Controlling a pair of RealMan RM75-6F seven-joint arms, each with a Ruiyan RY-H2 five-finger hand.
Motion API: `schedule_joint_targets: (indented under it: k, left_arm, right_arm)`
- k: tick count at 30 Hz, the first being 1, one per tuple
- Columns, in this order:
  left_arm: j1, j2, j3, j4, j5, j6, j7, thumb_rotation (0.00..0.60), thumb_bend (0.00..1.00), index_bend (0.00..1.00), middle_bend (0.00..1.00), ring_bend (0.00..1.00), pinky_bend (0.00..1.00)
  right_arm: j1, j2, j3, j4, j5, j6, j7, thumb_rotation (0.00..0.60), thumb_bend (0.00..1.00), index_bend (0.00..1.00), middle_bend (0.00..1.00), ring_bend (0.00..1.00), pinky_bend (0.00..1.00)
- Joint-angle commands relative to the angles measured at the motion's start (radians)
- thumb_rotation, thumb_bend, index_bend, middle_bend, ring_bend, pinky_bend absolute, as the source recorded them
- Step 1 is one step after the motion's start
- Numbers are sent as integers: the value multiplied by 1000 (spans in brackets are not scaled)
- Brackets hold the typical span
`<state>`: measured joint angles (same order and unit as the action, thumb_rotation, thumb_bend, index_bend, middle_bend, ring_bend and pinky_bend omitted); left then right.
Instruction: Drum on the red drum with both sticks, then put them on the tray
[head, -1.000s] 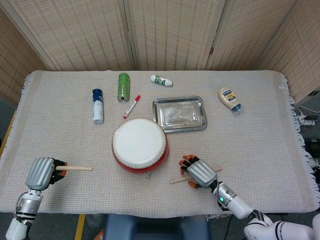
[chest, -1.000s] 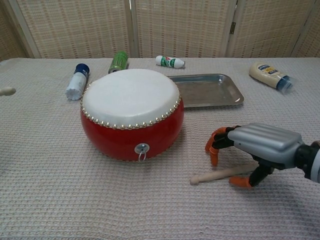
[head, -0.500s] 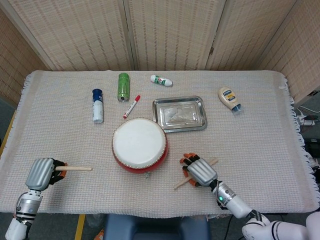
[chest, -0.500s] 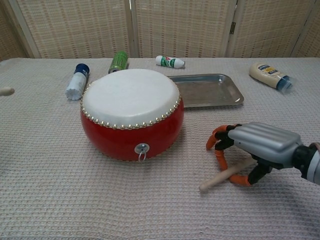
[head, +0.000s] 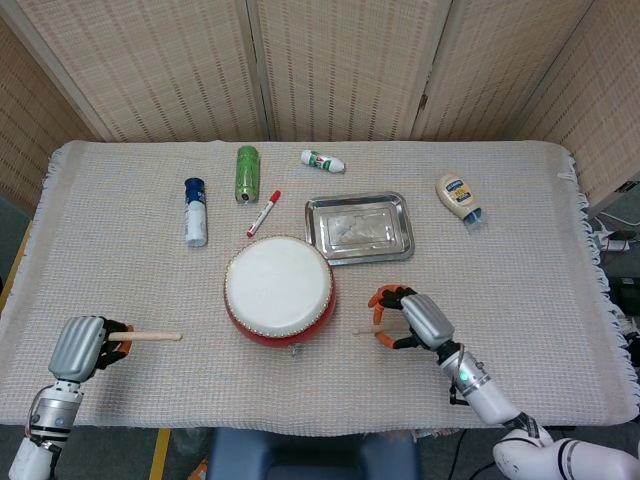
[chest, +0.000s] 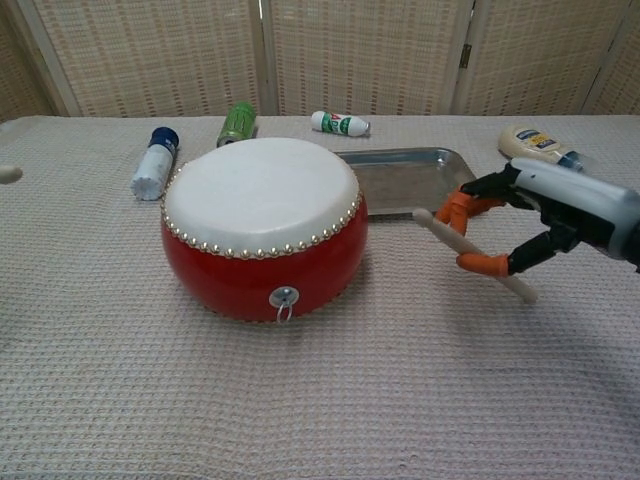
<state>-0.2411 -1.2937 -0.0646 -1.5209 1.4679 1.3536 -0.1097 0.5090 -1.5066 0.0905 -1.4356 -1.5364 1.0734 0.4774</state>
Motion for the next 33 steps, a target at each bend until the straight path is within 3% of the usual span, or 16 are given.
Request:
schedule_joint_targets:
  k: [1, 5, 11, 22, 26, 33]
  left_arm:
    - [0, 1, 0, -3, -1, -1, 0, 600, 561, 1000, 1000, 1000, 1000]
    - [0, 1, 2, -7, -1, -3, 3, 600, 556, 1000, 1000, 1000, 1000]
    - [-2, 2, 5, -13, -1, -9, 9, 600, 552, 1000, 1000, 1000, 1000]
    - [-5, 2, 13, -10, 0, -22, 4, 600, 532, 1000, 1000, 1000, 1000]
    - [-3, 5, 16, -8, 3, -20, -1, 600, 529, 1000, 1000, 1000, 1000]
    - [0, 7, 21, -4, 8, -19, -11, 600, 517, 1000, 1000, 1000, 1000]
  right_arm:
    - [-4, 94, 56, 7, 15, 33, 578, 600, 297, 742, 356, 222, 221]
    - [4, 80, 50, 90, 24, 1, 896, 600, 297, 721, 366, 240, 224]
    - [27, 15, 17, 245, 1, -40, 1194, 600, 297, 663, 372, 261, 265]
    - [63, -111, -35, 480, -46, -43, 1508, 600, 299, 553, 372, 285, 267]
    - [67, -145, -55, 555, -69, -10, 1569, 600, 304, 476, 372, 288, 268]
    - [69, -181, -90, 649, -99, 39, 1623, 600, 307, 433, 372, 290, 317]
